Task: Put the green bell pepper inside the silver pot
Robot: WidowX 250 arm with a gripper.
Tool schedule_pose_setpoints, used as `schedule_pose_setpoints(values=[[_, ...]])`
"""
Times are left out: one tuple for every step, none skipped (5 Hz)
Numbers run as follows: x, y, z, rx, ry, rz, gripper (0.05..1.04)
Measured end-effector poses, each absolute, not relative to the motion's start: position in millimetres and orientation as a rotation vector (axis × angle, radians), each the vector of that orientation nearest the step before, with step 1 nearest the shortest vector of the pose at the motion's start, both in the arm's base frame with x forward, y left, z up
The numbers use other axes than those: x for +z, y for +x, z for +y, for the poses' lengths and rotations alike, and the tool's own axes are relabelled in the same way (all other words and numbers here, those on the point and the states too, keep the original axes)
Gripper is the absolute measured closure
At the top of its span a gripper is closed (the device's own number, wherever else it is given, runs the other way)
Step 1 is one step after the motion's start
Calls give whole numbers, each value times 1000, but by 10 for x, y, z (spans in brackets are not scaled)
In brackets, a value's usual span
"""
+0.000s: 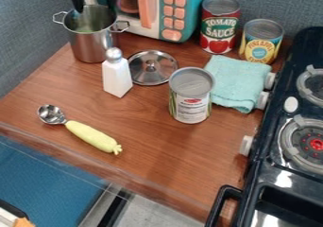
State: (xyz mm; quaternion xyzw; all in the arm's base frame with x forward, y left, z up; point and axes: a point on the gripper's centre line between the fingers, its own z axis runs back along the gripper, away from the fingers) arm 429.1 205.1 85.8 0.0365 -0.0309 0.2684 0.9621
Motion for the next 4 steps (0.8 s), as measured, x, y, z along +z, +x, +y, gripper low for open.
schedule_pose_setpoints(values=[[940, 4213, 2009, 531, 73, -75, 83], [1062, 4094, 1936, 501, 63, -102, 83], [1182, 3889, 1879, 474, 61, -144, 83], [1252, 3661, 1857, 442, 63, -172, 83]])
